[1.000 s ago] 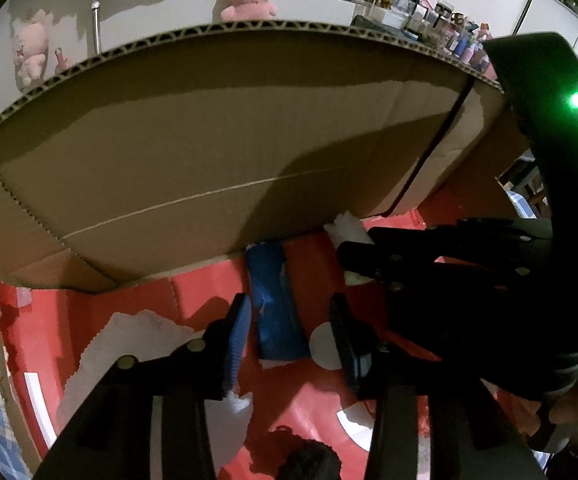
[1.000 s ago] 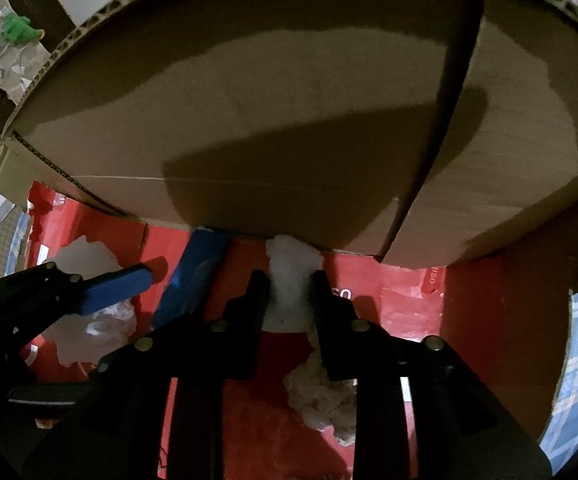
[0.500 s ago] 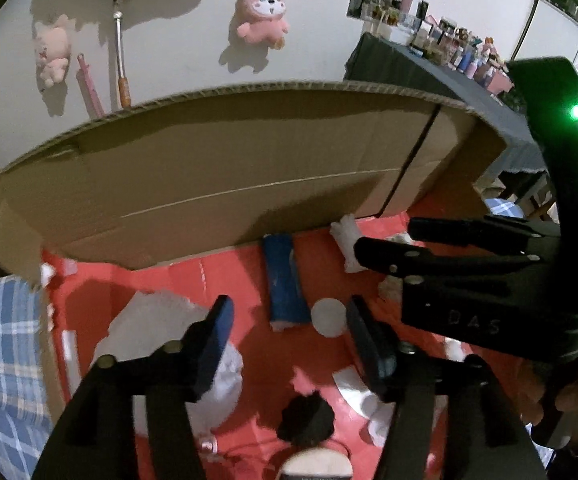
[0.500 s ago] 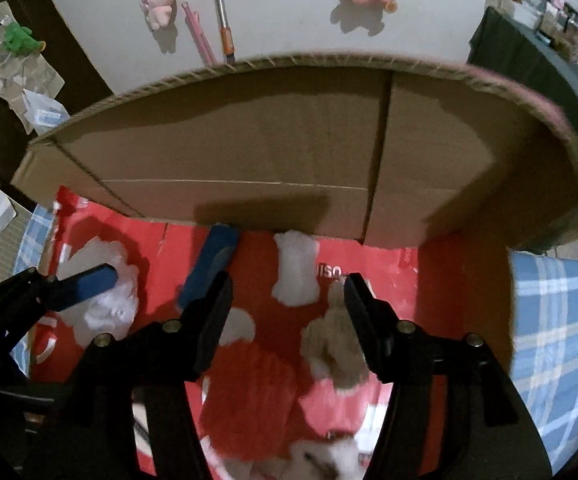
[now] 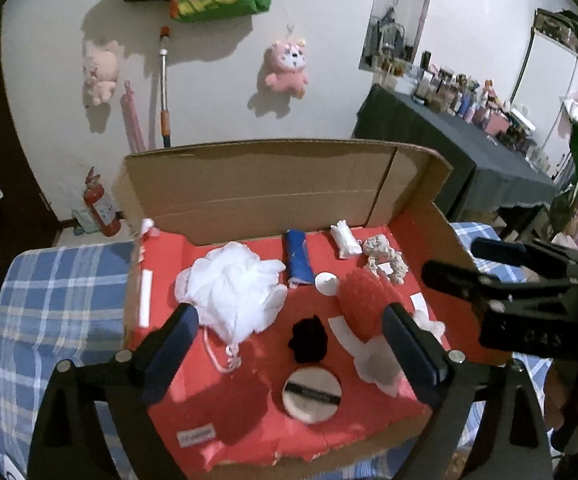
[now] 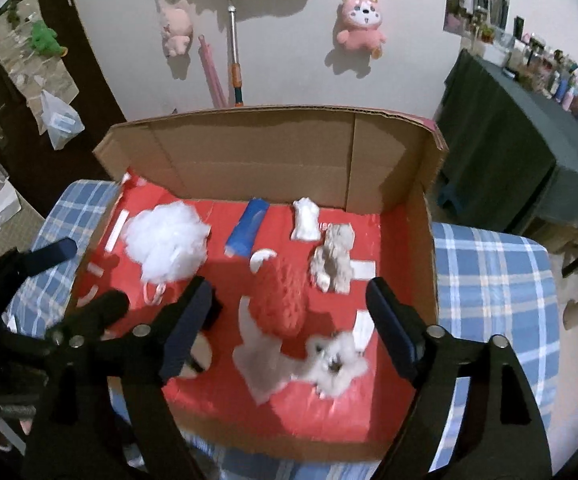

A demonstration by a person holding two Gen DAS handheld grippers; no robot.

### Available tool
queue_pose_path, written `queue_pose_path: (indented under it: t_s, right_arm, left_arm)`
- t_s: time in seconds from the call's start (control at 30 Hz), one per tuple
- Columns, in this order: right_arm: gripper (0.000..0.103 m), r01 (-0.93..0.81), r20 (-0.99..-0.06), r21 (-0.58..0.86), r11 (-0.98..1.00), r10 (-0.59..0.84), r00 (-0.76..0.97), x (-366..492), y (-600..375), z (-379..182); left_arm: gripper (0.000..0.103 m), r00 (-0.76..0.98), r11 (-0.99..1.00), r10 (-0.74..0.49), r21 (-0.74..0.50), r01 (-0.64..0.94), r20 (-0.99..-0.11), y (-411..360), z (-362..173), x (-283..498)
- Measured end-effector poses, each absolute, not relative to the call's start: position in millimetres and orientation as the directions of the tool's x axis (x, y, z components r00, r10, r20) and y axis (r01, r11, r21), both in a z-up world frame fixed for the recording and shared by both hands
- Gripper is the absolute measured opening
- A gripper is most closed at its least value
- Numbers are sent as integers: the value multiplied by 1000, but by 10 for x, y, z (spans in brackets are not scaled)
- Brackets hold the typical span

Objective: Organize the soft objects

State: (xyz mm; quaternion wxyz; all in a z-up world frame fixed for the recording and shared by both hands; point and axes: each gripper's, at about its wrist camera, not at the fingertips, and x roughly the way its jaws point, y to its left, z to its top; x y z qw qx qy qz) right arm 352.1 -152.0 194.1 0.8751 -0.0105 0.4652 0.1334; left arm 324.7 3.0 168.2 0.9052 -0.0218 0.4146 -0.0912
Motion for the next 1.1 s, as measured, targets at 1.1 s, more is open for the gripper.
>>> queue_pose_path:
  t_s: [1.1]
  right_arm:
    - [81,-189,-845,131,973,209,492,2901,-1719,1141]
  left_arm:
    - [103,614,997,-67,-37,61,-787,122,992,2638]
